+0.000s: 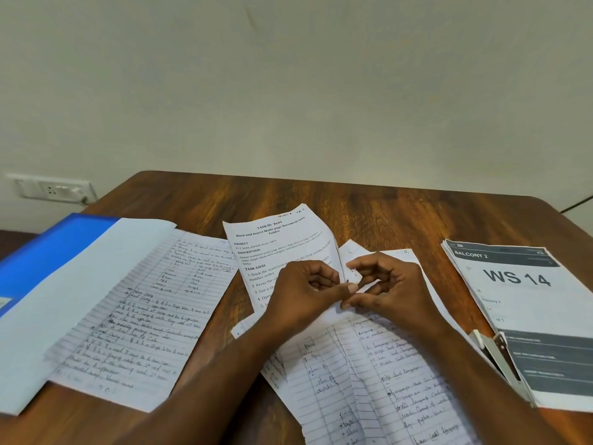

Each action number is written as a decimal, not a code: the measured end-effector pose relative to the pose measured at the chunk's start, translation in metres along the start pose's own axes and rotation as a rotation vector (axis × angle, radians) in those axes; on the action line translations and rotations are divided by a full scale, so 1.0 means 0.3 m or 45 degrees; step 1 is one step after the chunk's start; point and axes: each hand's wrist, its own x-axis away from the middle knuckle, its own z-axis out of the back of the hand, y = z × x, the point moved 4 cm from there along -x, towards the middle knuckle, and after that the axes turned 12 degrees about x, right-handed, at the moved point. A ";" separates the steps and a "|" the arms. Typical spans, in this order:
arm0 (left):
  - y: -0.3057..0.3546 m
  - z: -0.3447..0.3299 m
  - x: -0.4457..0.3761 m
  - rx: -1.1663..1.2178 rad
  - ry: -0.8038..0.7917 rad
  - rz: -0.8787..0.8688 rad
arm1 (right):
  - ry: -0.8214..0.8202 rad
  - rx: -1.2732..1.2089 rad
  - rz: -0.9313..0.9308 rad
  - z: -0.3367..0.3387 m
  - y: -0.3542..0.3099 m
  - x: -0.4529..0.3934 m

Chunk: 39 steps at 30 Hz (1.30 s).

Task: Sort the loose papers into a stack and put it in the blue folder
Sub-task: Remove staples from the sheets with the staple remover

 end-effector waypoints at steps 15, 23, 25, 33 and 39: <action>-0.022 0.010 -0.004 0.044 -0.014 0.008 | 0.115 0.182 0.054 0.008 0.007 -0.010; -0.012 0.004 -0.001 0.049 -0.027 -0.011 | 0.171 0.360 0.167 0.011 -0.006 -0.010; -0.010 0.004 0.001 0.055 -0.023 -0.011 | 0.198 0.361 0.168 0.012 -0.005 -0.010; 0.007 0.005 0.013 0.047 0.011 -0.044 | 0.161 0.140 0.127 0.017 0.018 -0.013; 0.036 0.001 0.026 0.051 0.043 -0.050 | 0.093 0.095 0.186 0.016 0.024 -0.016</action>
